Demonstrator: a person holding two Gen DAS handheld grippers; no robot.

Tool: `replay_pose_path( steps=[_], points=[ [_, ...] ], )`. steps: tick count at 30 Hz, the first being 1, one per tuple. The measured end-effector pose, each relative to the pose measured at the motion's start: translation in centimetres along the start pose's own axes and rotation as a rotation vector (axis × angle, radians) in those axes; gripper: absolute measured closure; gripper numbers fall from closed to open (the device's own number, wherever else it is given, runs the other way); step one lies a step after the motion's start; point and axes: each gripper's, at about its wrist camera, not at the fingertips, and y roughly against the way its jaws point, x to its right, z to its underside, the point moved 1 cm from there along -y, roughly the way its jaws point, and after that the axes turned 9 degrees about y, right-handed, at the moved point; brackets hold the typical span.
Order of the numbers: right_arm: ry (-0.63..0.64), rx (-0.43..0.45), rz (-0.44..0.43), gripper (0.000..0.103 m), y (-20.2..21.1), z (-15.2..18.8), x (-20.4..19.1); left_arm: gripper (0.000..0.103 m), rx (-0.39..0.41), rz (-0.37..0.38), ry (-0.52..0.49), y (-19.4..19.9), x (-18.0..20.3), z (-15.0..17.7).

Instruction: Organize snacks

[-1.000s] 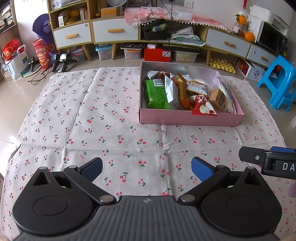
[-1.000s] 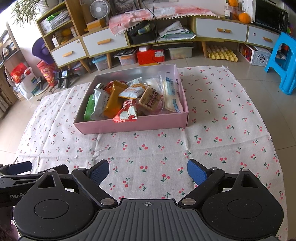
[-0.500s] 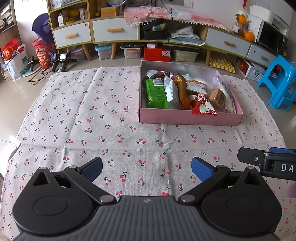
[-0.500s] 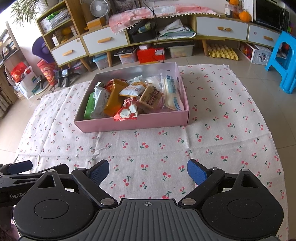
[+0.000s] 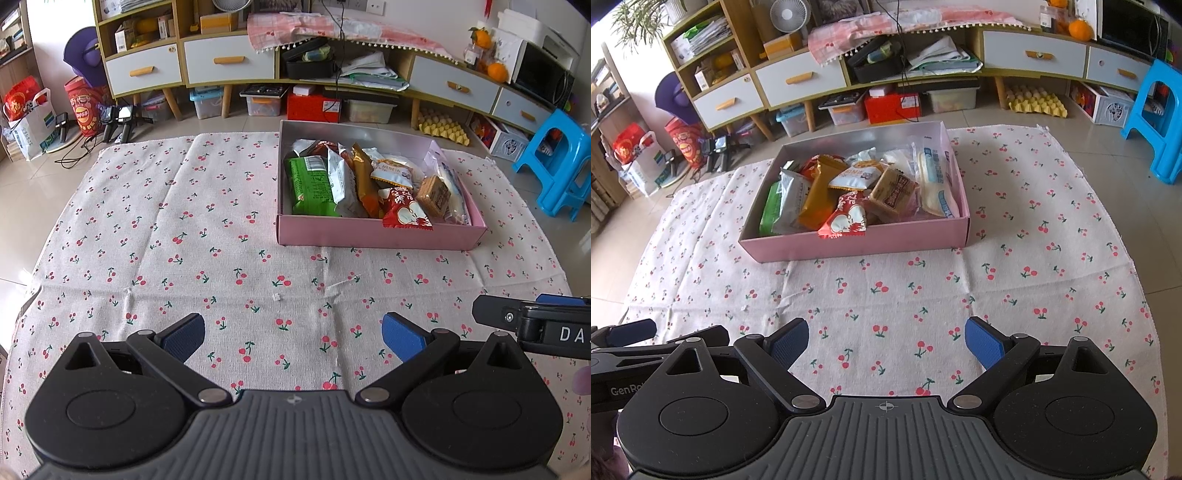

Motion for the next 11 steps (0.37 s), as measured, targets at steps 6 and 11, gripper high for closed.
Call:
replay_pose_path(
  steps=[6, 11],
  points=[
    [0.000, -0.001, 0.000, 0.010, 0.00, 0.00, -0.02, 0.001, 0.002, -0.003, -0.002, -0.03, 0.02, 0.02],
    [-0.001, -0.001, 0.000, 0.010, -0.03, 0.00, -0.04, 0.001, 0.009, -0.001, -0.017, 0.07, 0.23, 0.22]
  ],
)
